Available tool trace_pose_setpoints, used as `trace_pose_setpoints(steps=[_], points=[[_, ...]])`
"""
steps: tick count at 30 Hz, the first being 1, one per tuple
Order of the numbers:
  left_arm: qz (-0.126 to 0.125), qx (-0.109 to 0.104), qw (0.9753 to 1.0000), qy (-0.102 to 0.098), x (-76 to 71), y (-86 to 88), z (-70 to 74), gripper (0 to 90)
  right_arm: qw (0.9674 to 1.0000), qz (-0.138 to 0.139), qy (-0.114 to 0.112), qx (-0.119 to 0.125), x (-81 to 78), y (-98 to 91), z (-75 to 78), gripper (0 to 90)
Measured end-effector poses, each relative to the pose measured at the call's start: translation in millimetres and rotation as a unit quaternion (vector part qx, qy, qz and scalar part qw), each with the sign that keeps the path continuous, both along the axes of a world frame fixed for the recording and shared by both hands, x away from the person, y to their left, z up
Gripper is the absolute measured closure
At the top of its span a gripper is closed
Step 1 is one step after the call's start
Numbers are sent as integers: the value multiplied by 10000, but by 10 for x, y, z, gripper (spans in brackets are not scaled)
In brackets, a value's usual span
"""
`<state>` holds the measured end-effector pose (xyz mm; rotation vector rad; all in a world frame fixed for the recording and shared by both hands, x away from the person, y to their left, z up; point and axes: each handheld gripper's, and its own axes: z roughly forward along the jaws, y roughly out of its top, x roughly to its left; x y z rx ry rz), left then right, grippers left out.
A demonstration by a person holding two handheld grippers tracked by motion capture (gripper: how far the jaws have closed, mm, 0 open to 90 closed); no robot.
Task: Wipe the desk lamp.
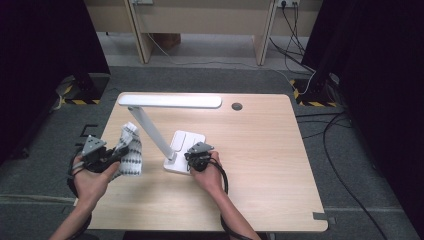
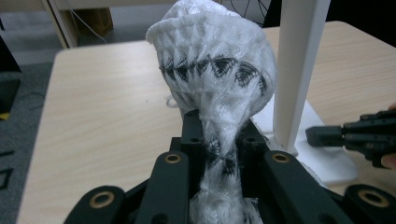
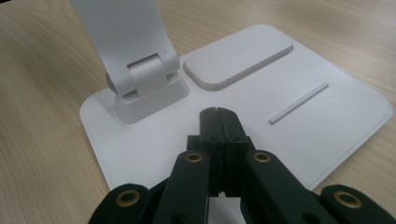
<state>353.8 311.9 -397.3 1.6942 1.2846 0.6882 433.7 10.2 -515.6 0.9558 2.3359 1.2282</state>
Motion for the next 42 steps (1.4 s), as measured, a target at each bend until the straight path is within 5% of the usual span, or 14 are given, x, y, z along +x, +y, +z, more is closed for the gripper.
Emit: trace_pose_setpoints(steps=[13, 29, 42], points=[[-173, 293, 9982, -501, 132, -40, 589, 771, 10000, -8, 2, 14, 0, 2, -1, 900], [-400, 288, 9957, -780, 99, -144, 812, 768, 10000, -8, -5, 4, 0, 1, -1, 900], [-554, 640, 9926, -867, 107, -232, 875, 763, 10000, -7, -11, 9, -1, 3, -2, 900]])
